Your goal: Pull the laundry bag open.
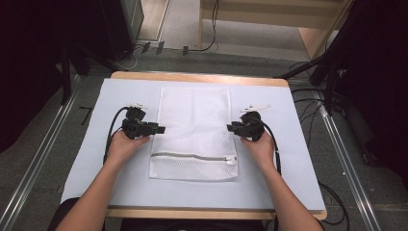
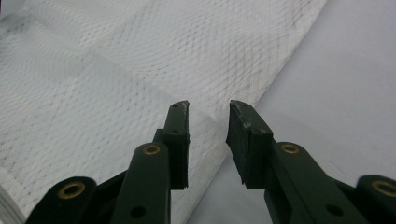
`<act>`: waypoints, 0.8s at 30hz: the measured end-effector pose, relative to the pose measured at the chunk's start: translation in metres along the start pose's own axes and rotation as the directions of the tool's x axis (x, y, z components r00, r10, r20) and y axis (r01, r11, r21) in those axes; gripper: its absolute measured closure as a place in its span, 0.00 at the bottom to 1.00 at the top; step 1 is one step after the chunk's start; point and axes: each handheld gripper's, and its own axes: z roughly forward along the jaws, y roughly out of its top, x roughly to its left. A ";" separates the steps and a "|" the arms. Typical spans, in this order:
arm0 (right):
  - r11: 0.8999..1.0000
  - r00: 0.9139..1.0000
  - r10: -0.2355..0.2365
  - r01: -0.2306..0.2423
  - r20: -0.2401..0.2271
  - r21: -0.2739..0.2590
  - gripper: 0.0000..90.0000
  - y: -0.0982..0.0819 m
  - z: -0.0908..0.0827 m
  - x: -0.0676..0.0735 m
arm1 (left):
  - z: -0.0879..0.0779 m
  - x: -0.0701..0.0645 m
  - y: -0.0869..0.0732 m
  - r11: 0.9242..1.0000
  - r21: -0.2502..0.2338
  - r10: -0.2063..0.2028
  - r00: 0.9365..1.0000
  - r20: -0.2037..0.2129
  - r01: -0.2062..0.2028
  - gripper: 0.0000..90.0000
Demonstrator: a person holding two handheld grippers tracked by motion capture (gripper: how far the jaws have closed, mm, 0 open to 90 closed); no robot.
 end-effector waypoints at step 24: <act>0.999 0.997 -0.035 0.035 -0.075 -0.006 0.80 -0.015 -0.029 0.019 | -0.006 -0.024 0.000 0.997 0.010 0.081 0.996 0.037 -0.081 0.53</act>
